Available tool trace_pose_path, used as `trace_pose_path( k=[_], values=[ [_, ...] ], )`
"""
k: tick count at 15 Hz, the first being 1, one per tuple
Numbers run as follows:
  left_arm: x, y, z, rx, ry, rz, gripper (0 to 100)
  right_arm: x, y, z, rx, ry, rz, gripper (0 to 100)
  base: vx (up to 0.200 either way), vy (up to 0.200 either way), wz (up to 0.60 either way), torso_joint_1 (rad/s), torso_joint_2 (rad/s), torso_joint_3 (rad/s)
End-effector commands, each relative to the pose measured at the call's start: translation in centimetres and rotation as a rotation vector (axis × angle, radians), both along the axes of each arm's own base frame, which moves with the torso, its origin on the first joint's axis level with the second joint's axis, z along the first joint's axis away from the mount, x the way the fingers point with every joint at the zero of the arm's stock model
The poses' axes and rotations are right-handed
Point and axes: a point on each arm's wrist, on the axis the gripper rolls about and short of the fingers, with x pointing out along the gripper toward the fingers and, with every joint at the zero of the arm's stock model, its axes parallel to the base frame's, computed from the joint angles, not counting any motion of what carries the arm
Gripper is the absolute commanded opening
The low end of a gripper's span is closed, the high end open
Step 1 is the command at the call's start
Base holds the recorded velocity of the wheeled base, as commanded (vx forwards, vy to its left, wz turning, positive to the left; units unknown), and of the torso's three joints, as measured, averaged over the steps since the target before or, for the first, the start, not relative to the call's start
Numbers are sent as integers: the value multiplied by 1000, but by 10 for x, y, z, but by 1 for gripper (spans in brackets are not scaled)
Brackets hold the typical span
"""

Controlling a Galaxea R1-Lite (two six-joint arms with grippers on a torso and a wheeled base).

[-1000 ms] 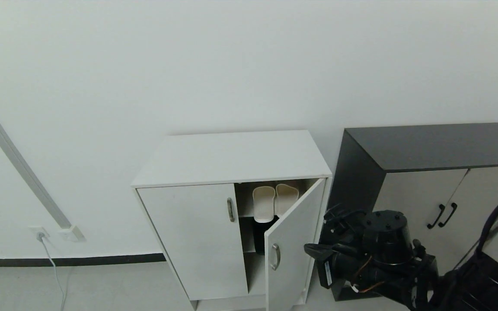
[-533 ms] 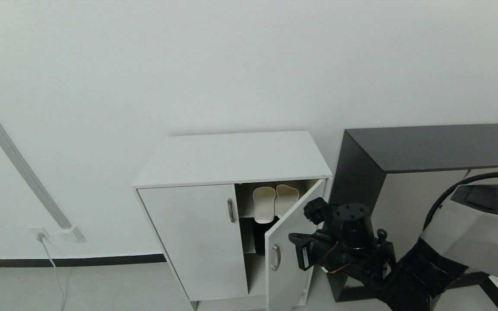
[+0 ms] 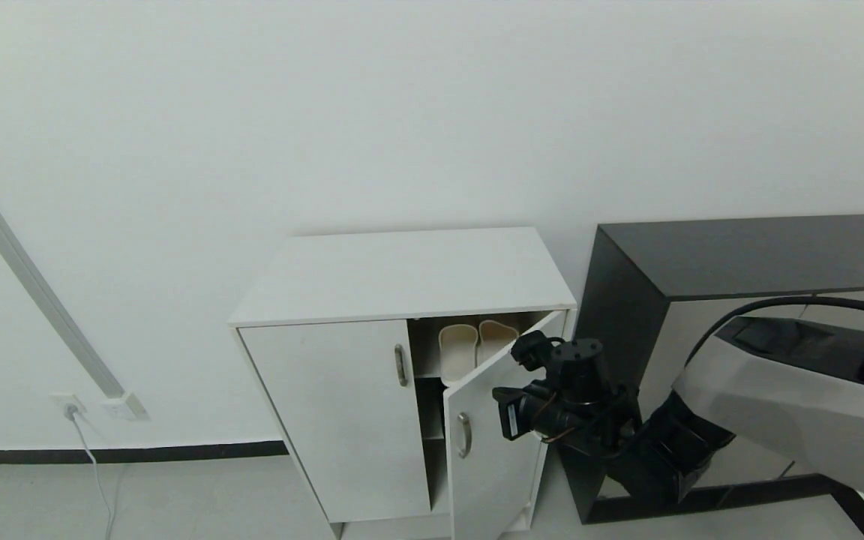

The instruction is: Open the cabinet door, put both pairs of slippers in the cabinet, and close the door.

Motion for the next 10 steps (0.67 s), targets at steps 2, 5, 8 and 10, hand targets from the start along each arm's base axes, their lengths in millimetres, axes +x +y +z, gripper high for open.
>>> trace_pose_path(
  k=[2,5,8,10],
  values=[
    [0,0,0,-1,0,0,0,22,10,-3,4,-8,-11,0,0,0,0,0,0,0],
    [0,0,0,-1,0,-1,0,38,20,-2,2,-5,-14,0,0,0,0,0,0,0],
    [0,0,0,-1,0,0,0,52,23,0,-4,2,-28,0,0,0,0,0,0,0],
    [0,0,0,-1,0,-1,0,59,23,0,-3,-11,-49,0,0,0,0,0,0,0]
  ],
)
